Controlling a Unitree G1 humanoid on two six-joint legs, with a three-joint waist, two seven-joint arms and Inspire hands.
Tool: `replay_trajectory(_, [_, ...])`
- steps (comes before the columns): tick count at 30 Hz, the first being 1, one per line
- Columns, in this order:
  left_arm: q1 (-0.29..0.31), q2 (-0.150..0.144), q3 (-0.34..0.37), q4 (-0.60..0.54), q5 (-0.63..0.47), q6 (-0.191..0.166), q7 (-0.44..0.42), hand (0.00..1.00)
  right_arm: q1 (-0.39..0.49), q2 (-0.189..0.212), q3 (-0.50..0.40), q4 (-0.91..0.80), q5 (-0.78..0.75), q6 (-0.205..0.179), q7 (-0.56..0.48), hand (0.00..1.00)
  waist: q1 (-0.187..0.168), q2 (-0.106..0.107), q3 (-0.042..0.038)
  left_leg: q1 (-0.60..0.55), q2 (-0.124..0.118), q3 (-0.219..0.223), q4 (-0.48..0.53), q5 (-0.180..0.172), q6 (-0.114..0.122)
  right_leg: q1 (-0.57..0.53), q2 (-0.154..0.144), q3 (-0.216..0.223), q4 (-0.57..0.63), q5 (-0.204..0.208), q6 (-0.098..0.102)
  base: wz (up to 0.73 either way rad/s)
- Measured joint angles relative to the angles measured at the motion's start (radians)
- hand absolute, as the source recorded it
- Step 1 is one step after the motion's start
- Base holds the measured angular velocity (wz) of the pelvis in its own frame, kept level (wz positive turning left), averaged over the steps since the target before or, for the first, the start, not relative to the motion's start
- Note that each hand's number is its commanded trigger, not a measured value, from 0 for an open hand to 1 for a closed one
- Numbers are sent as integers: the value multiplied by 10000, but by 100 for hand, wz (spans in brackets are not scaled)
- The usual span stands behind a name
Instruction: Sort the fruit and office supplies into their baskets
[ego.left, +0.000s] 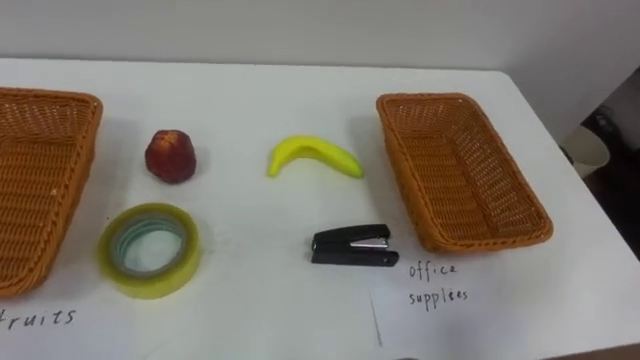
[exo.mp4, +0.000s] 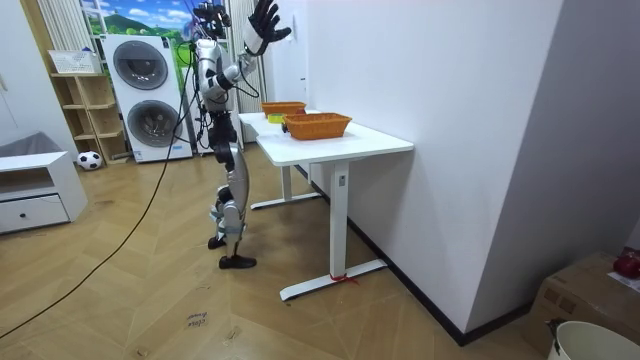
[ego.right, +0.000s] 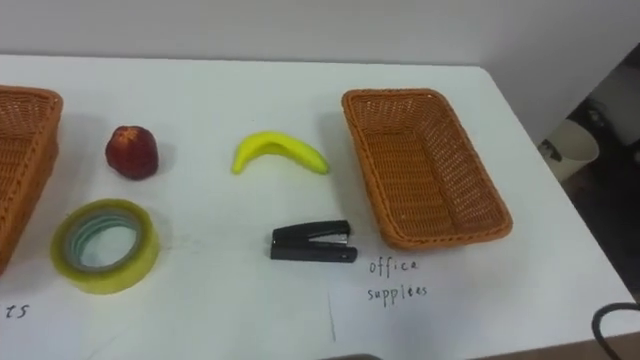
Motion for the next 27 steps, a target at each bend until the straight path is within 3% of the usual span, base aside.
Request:
replay_trajectory(7, [-113, -16, -40, 246, 203, -32, -62, 0, -795, -3, 1414, -226, -460, -1, 1321, 0, 154, 181, 12, 156, 7, 9, 32, 2, 1, 154, 4, 7, 19, 13, -21, 0])
replay_trajectory(15, [-149, 18, -40, 319, 859, -11, -483, 0, -1395, -197, 2569, -279, -1493, 90, 2875, 0, 551, 67, -44, -1, 5, -152, 137, 2, 1, 138, -27, -108, 1, 22, -36, 6])
replay_trajectory(18, [-229, 24, -142, 529, 856, 0, -544, 0, -1924, -216, 3103, -248, -1567, 75, 3344, 0, 789, 88, -32, 2, 16, -231, 160, 2, 2, 155, -16, -112, 3, 29, -46, 1])
replay_trajectory(21, [-453, 50, -354, 603, 848, 160, -607, 0, -2228, -242, 3900, -25, -1632, 92, 3930, 0, 839, 71, -41, -12, 22, -344, 170, 2, 2, 196, -22, -198, -12, 32, -49, 10])
replay_trajectory(25, [-720, 66, -432, 675, 848, 273, -622, 0, -2340, -244, 4422, 232, -1629, 515, 4784, 0, 987, 111, -23, -33, 16, -473, 188, 3, 2, 313, -26, -259, -154, 55, -55, 10])
replay_trajectory(27, [-762, 73, -426, 667, 849, 278, -649, 0, -2340, -257, 4425, 256, -1636, 533, 4997, 0, 1029, 141, -8, -100, 17, -571, 232, 3, 2, 307, -30, -276, -158, 55, -55, 10])
